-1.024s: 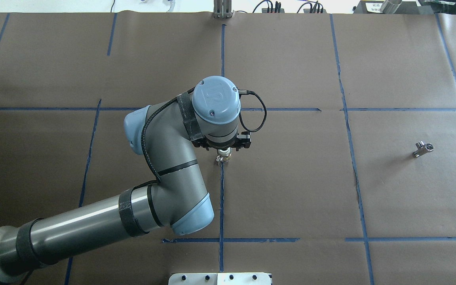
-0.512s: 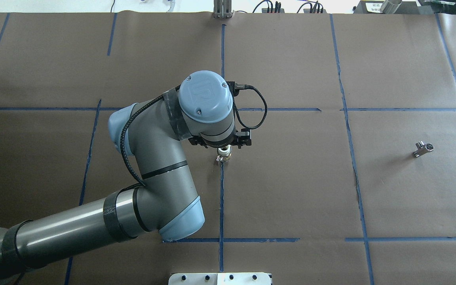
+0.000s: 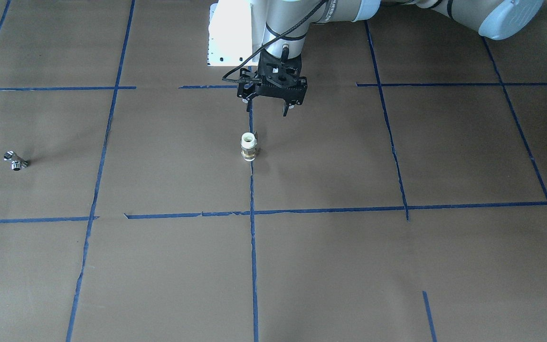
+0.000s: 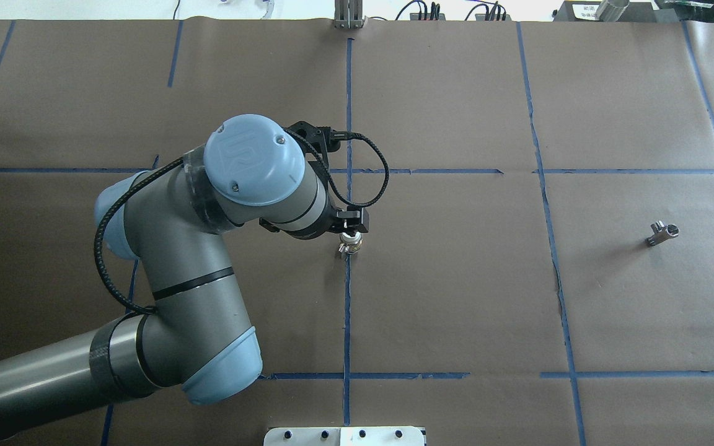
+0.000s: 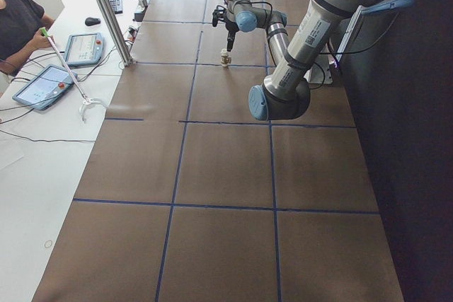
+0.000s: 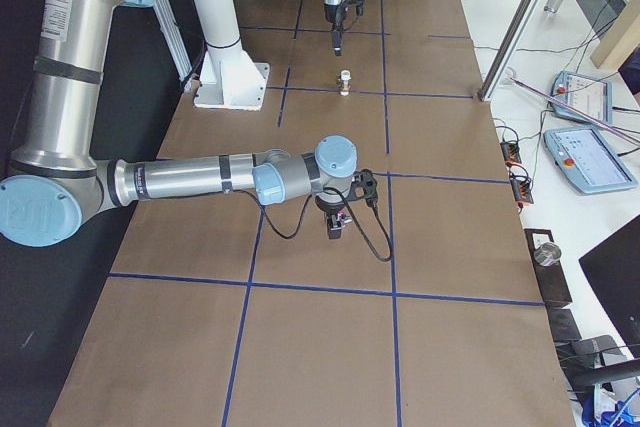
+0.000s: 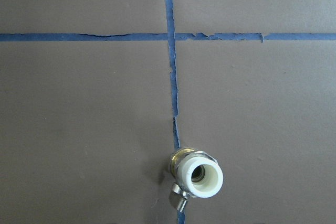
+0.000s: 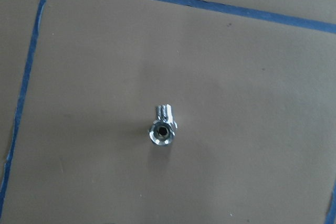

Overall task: Assemble PPR valve and pipe with both arms
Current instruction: 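Hold the valve upright with the left gripper while the right gripper grasps the chrome tee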

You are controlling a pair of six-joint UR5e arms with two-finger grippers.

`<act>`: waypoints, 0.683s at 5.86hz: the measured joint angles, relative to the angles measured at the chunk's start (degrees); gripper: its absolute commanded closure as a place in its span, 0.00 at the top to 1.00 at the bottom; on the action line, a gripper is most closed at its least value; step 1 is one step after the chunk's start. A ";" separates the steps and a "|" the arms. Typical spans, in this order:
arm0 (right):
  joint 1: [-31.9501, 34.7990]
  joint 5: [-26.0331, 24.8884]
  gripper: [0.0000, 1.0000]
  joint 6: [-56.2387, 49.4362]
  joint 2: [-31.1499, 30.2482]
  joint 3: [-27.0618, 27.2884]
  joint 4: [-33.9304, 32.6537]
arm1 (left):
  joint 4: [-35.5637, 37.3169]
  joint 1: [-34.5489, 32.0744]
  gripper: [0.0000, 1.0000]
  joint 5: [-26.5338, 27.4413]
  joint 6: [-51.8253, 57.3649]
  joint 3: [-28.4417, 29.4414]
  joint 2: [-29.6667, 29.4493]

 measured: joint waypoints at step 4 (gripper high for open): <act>-9.70 -8.40 0.97 3.53 6.80 -15.68 15.15 | 0.02 -0.22 0.92 0.08 -0.04 -1.66 1.46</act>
